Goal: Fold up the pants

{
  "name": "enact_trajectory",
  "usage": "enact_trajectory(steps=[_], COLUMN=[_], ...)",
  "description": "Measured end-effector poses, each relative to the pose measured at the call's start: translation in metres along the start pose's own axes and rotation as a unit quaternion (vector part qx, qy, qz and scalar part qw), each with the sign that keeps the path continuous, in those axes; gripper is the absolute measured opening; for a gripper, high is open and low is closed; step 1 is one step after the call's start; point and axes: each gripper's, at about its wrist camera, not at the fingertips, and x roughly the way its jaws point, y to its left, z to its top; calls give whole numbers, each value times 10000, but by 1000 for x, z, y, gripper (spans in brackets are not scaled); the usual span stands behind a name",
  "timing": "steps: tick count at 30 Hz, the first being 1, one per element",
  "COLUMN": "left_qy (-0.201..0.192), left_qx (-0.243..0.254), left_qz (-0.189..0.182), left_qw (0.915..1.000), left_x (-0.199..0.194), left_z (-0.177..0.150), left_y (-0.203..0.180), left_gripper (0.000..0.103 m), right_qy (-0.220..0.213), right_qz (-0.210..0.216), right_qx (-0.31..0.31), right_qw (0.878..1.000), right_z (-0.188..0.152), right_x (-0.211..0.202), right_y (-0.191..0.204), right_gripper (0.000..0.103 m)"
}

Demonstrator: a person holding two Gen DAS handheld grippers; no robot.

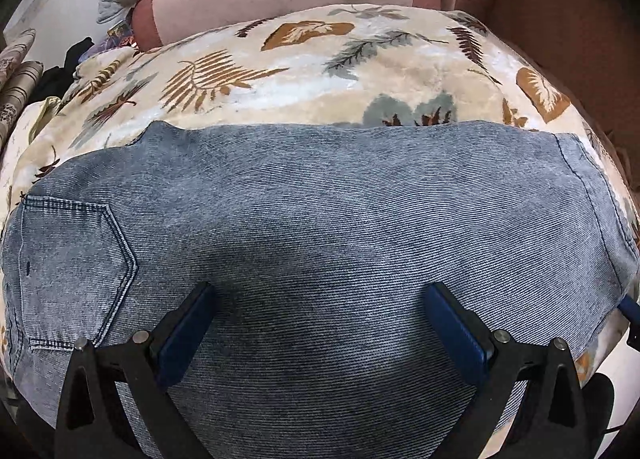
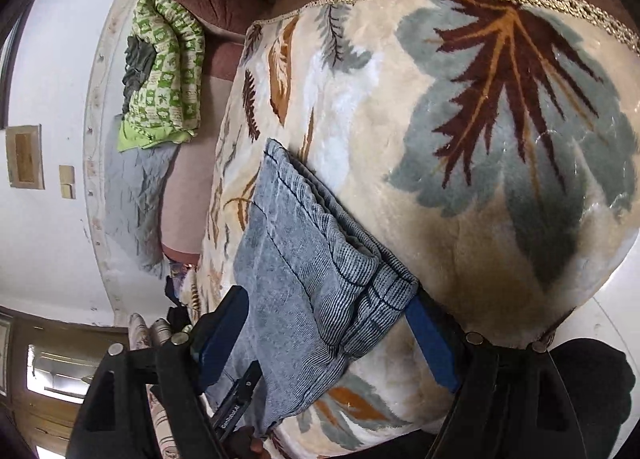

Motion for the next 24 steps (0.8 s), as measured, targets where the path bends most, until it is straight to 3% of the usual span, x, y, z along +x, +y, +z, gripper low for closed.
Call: enact_trajectory(steps=[10, 15, 19, 21, 24], left_qy=[-6, -482, 84, -168, -27], left_qx=[71, 73, 560, 576, 518], left_qz=[-79, -194, 84, 104, 76], left_qw=[9999, 9986, 9984, 9981, 9986], left_x=[2, -24, 4, 2, -1], left_z=[4, 8, -2, -7, -5], left_y=[3, -1, -19, -20, -19], left_gripper=[103, 103, 103, 103, 103], right_qy=[24, 31, 25, 29, 38], right_qz=[-150, -225, -235, -228, -238], right_qx=[228, 255, 316, 339, 329], right_qw=[9996, 9994, 9992, 9992, 9992], right_z=[3, 4, 4, 5, 5], right_x=[2, 2, 2, 2, 3], right_y=[-1, 0, 0, -1, 0], right_gripper=[84, 83, 83, 83, 83])
